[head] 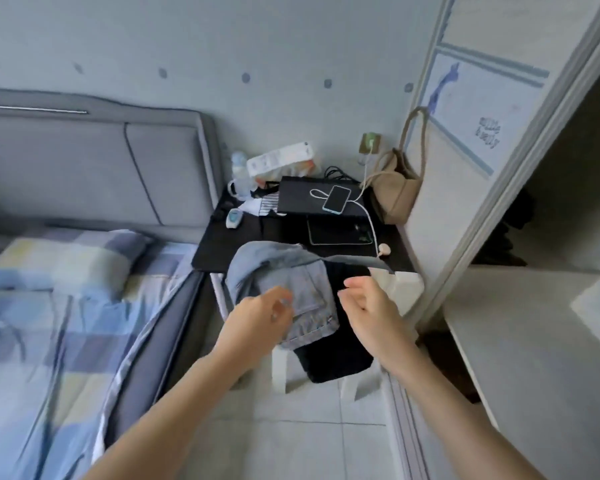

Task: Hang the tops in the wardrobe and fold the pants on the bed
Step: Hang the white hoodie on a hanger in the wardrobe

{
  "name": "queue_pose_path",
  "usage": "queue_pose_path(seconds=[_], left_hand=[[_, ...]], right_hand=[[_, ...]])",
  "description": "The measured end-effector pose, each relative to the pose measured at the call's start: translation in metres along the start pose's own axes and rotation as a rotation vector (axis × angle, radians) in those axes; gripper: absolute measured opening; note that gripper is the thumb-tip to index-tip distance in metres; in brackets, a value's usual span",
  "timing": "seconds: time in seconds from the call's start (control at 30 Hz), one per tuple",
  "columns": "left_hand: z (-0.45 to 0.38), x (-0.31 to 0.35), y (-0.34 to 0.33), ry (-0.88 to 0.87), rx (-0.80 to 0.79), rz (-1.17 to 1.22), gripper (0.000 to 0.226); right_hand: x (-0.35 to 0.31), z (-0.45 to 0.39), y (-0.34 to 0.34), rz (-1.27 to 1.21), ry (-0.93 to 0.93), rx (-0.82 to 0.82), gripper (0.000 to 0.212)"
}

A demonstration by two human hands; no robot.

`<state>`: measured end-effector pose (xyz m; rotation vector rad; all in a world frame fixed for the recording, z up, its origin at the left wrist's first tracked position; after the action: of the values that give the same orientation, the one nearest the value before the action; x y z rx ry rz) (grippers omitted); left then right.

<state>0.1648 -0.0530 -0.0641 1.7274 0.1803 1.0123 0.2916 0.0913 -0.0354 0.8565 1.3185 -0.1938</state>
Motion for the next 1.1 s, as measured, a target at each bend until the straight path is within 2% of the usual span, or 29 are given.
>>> queue_pose_path(seconds=[0.03, 0.1, 0.33, 0.4, 0.47, 0.57, 0.7, 0.87, 1.1], left_hand=[[0.033, -0.039, 0.015, 0.11, 0.023, 0.025, 0.017], [0.072, -0.08, 0.029, 0.213, 0.073, 0.082, 0.018], [0.313, -0.244, 0.094, 0.681, 0.428, 0.207, 0.017], [0.39, -0.279, 0.098, 0.808, 0.472, 0.252, 0.023], [0.476, -0.314, 0.097, 0.951, 0.516, 0.314, 0.01], [0.586, -0.347, 0.095, 1.131, 0.58, 0.355, 0.02], [0.709, -0.38, 0.086, 1.33, 0.607, 0.406, 0.019], [0.802, -0.412, 0.061, 1.519, 0.59, 0.502, 0.021], [0.849, -0.468, 0.036, 1.655, 0.528, 0.571, 0.018]], right_hand=[[-0.009, 0.008, -0.043, -0.005, 0.017, -0.086, 0.027], [-0.02, 0.02, -0.088, -0.013, 0.052, -0.159, 0.028], [-0.086, 0.136, -0.301, 0.018, 0.167, -0.557, 0.024], [-0.1, 0.181, -0.352, 0.032, 0.195, -0.643, 0.022], [-0.112, 0.235, -0.405, 0.054, 0.209, -0.74, 0.02], [-0.12, 0.311, -0.472, 0.091, 0.232, -0.885, 0.02], [-0.119, 0.407, -0.555, 0.136, 0.221, -1.091, 0.019], [-0.111, 0.485, -0.637, 0.238, 0.238, -1.322, 0.014], [-0.103, 0.522, -0.75, 0.376, 0.278, -1.486, 0.019]])
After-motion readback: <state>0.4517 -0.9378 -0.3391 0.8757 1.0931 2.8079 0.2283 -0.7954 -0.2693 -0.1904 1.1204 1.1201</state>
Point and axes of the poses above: each hand's wrist, its own z-axis away from the middle knuckle, its own y-axis out of the back of the hand, x = y × z, the point moved 9 cm from there along -z, towards the middle knuckle, and after that the axes turned 7 degrees about -z, right-handed, at the moved point
